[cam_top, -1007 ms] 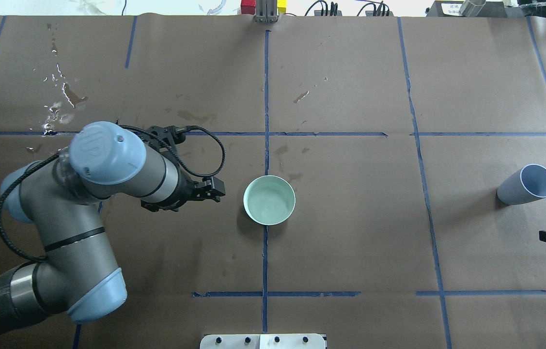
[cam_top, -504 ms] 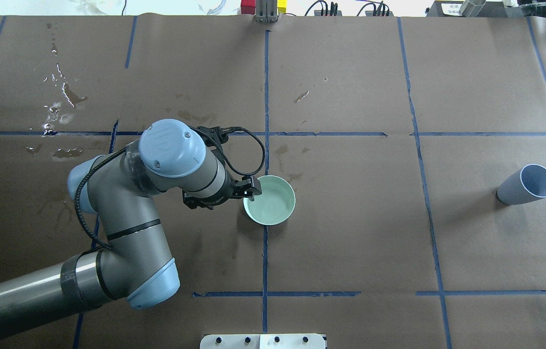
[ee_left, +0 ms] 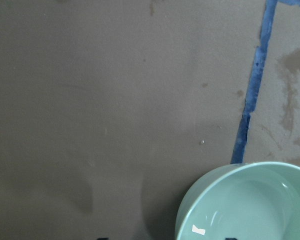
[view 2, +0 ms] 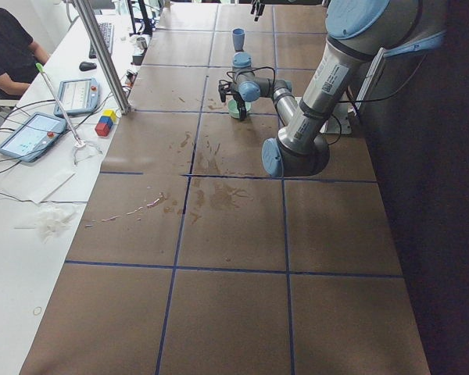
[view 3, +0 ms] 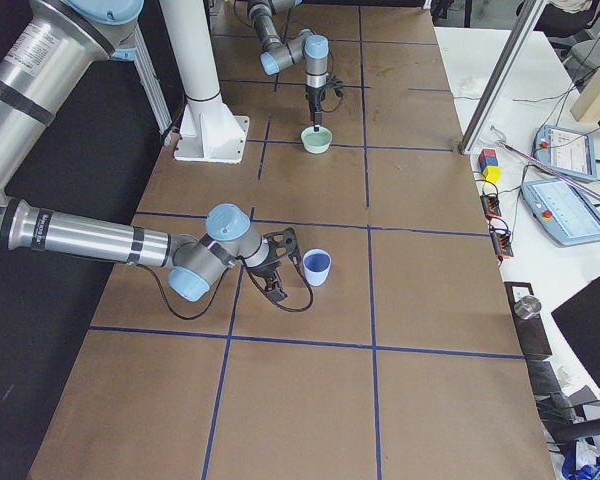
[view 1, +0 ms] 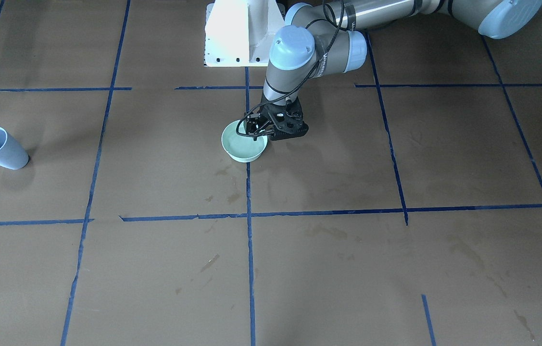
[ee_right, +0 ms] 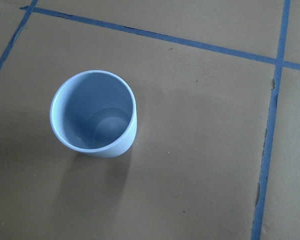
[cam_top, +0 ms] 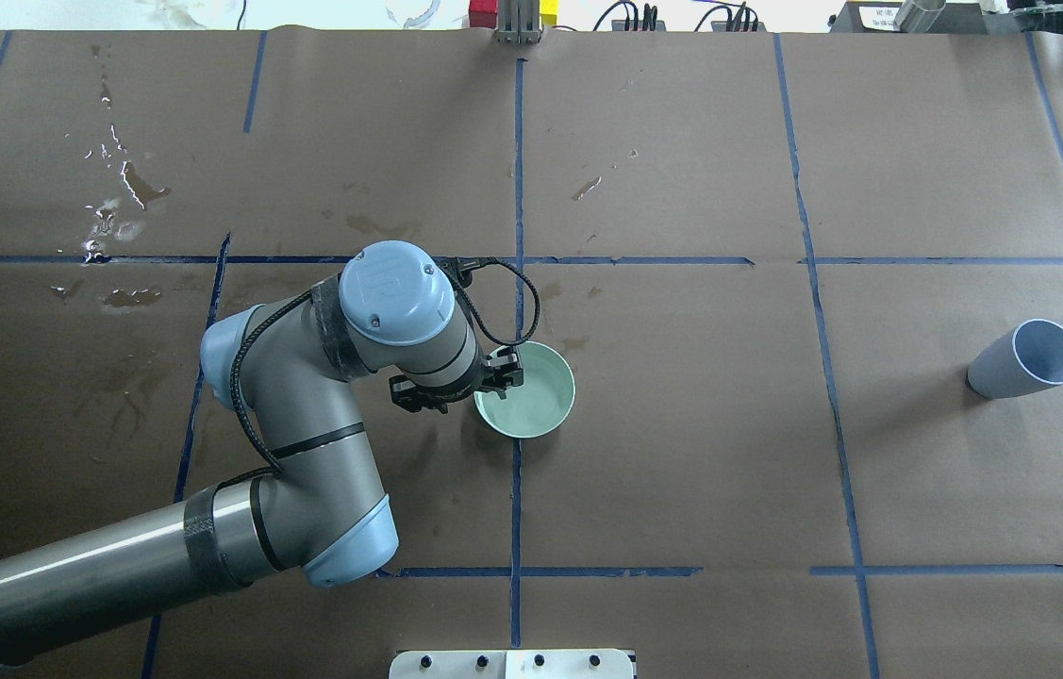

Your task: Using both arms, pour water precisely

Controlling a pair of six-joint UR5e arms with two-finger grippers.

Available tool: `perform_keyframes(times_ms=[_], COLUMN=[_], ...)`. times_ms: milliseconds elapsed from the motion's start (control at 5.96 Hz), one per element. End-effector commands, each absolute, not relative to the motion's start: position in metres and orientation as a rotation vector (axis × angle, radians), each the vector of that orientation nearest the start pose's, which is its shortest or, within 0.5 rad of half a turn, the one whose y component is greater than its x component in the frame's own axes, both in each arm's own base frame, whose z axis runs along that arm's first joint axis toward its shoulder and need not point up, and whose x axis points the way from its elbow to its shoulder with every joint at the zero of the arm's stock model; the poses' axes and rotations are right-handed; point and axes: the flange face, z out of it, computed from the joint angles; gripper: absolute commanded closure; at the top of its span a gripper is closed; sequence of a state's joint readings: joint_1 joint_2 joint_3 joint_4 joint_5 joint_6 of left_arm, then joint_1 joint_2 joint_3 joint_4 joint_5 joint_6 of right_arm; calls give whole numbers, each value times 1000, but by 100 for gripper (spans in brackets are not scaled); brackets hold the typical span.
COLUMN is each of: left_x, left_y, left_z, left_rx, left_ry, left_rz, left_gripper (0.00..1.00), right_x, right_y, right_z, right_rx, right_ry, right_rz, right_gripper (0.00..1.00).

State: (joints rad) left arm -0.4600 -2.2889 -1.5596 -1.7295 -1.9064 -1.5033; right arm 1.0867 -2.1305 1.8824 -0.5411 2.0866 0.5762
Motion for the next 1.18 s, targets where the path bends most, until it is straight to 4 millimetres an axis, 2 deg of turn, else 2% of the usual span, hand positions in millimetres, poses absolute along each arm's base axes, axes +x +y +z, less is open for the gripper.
perform_keyframes(times_ms=[0, 168, 336, 504, 672, 840, 1007], left_x=[606, 606, 605, 602, 596, 579, 543], left_y=[-398, -398, -398, -400, -403, -410, -403], left_z=[215, 215, 212, 208, 207, 203, 231], left_rx=[-93, -92, -84, -74, -62, -46, -36], left_ry=[902, 902, 924, 950, 974, 995, 992], left_rz=[-209, -207, -202, -197, -199, -212, -218], left_gripper=[43, 61, 92, 100, 100, 100, 100], right_x=[-57, -58, -58, -58, -56, -56, -55], right_y=[-295, -298, -298, -297, -296, -296, -294], right_z=[609, 608, 608, 608, 609, 610, 611], right_rx=[413, 417, 417, 416, 415, 413, 410], right_ry=[-805, -807, -807, -806, -803, -803, -800], right_rz=[-119, -119, -119, -118, -114, -115, -113], right_gripper=[0, 0, 0, 0, 0, 0, 0])
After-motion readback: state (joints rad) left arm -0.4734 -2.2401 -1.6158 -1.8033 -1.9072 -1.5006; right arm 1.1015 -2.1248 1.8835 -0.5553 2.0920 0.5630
